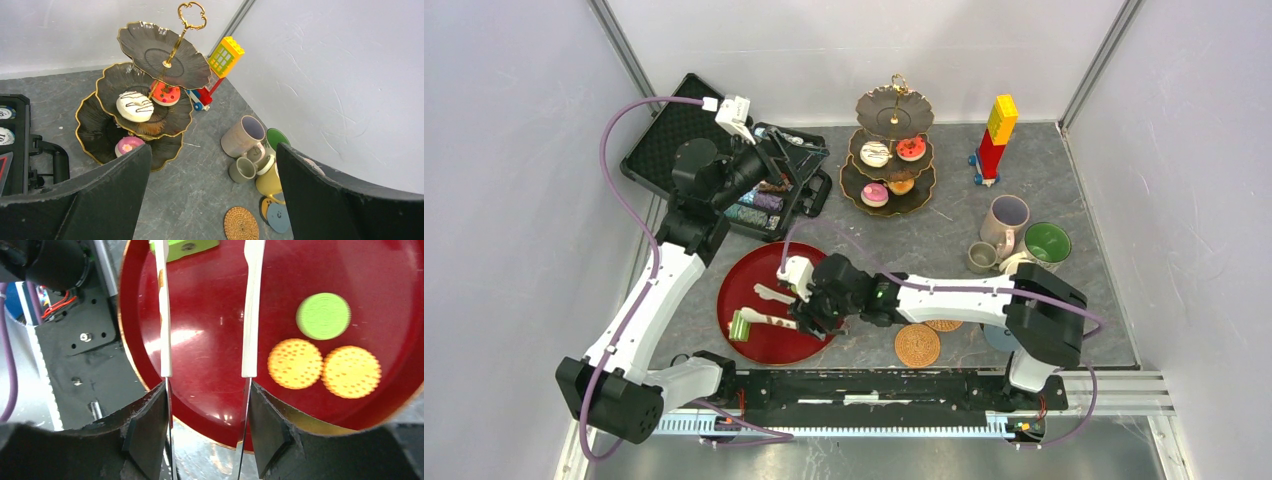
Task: Serve the afternoon tea
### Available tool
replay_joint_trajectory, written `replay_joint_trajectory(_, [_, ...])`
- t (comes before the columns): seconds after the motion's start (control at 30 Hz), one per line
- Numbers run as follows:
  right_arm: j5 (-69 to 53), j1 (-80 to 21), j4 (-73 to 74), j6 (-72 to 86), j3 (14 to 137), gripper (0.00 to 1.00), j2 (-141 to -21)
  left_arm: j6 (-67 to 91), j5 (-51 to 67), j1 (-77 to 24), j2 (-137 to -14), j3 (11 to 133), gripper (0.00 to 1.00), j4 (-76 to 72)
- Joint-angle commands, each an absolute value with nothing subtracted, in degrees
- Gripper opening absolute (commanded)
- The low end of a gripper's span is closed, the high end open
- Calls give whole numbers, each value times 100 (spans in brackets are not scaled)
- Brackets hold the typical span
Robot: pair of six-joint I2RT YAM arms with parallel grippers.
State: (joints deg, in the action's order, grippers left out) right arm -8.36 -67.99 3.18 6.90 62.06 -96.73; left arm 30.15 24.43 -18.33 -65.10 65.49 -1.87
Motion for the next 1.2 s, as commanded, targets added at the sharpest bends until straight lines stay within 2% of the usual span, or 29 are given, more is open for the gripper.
replay_joint_trajectory(0.0, [-409,-7179,-91,1056,6287,61,-9805,3251,2551,-1802,-6560,6601,100,-404])
replay_joint_trajectory(0.43, [793,-7818,828,702,7265,62,-10614,3209,2524,-1802,-6566,6618,100,-360])
replay_joint_trajectory(0.63, [1749,-7831,1276,783,7575,61,-10817,3207,2531,-1801,-6546,6627,100,-352])
replay_joint_trajectory(0.9, [2330,-7644,1535,920,7230,61,-10514,3248,2557,-1799,-6551,6631,100,-352])
replay_joint_trajectory(1.17, [2049,-7453,1199,703,6601,62,-9953,3253,2564,-1798,-6530,6636,100,-352])
